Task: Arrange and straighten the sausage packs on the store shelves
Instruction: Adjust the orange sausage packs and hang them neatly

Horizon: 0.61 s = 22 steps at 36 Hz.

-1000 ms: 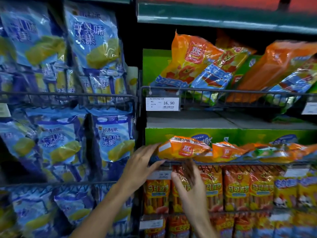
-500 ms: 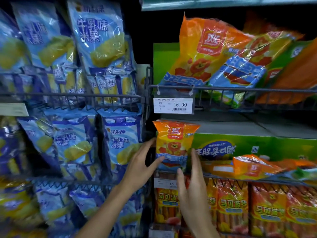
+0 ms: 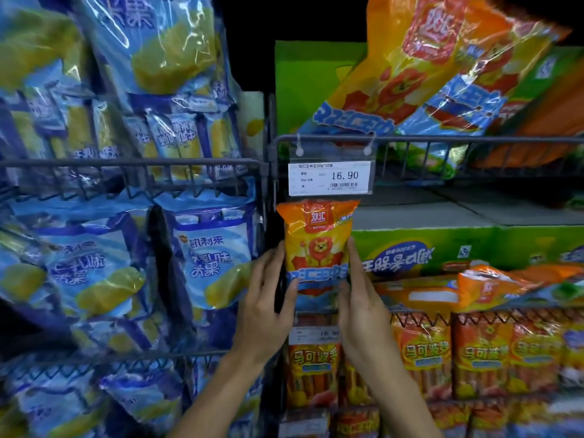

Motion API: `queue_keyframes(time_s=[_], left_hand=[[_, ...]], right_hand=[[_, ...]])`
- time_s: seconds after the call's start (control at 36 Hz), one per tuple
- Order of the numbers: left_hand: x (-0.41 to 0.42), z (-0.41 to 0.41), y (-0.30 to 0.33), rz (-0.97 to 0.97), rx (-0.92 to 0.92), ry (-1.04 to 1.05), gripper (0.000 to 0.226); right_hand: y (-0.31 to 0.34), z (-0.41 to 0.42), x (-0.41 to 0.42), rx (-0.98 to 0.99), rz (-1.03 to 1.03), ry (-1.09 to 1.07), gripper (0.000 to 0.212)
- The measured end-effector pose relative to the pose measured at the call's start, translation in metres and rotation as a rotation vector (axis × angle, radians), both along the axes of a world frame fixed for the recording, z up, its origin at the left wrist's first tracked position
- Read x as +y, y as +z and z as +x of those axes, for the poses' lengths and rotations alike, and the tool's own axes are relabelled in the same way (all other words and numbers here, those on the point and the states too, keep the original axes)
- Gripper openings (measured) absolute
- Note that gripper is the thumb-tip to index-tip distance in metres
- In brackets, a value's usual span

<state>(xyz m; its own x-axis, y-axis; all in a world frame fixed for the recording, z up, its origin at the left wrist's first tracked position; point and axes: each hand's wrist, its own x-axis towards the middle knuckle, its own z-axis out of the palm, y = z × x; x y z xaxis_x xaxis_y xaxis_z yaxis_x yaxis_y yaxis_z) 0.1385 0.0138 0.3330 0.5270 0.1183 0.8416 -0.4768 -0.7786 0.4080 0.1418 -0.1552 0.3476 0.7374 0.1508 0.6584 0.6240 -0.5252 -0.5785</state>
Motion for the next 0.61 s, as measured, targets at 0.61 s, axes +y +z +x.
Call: queue_keyframes(time_s=[0.61], left_hand=[[-0.004,-0.013,0.011,0.078,0.043,-0.033,0.061]], right_hand=[[0.008,-0.006,0.003,0.013,-0.22,-0.105,0.076]])
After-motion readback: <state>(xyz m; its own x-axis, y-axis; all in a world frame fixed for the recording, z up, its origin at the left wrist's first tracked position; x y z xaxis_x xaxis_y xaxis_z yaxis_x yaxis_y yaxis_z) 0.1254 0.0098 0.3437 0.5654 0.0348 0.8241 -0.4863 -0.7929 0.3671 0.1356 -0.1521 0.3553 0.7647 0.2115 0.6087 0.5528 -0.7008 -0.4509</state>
